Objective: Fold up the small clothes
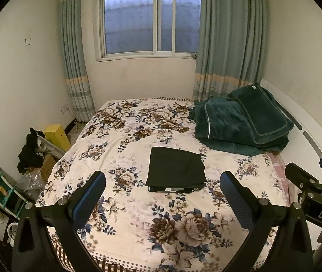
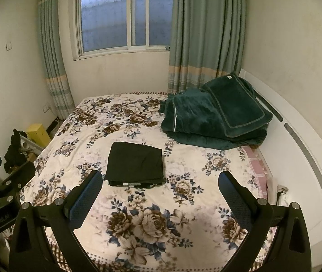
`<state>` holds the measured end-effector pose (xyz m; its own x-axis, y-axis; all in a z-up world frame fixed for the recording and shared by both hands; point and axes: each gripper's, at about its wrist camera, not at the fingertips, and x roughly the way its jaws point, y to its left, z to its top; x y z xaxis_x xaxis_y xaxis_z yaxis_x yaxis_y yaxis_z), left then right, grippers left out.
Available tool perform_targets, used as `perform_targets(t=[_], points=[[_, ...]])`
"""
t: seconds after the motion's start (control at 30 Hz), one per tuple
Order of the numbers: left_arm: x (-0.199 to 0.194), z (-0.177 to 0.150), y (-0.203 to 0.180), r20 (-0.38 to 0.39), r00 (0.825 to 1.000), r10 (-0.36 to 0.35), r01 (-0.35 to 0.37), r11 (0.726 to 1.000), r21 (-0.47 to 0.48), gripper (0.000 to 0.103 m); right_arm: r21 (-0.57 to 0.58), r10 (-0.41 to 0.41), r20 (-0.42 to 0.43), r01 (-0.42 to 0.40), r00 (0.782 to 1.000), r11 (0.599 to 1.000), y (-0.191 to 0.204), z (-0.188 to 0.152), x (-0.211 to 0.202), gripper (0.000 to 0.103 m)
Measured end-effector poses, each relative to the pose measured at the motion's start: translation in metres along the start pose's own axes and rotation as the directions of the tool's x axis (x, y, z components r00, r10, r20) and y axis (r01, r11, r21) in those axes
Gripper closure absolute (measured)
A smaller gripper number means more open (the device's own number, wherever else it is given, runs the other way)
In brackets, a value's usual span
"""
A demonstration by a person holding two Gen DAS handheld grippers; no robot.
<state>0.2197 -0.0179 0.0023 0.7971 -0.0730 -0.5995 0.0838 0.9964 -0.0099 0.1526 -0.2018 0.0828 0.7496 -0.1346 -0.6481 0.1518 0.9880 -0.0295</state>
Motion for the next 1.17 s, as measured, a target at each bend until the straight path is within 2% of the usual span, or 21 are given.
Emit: perform_targets(t=[0.3, 1.17], points=[[-0.001, 0.002, 0.0, 0.004, 1.0, 0.002, -0.002, 1.0, 0.002, 0.0, 0.008, 0.0, -0.003, 0.0, 1.0, 1.0, 0.003, -0.013, -0.009, 0.0], [-0.009, 0.015, -0.002, 0.04, 0.999, 0.008, -0.008, 1.0, 0.002, 0.0, 0.011, -0.007, 0.006, 0.007, 1.0, 1.0, 0.008, -0.012, -0.01, 0.0]])
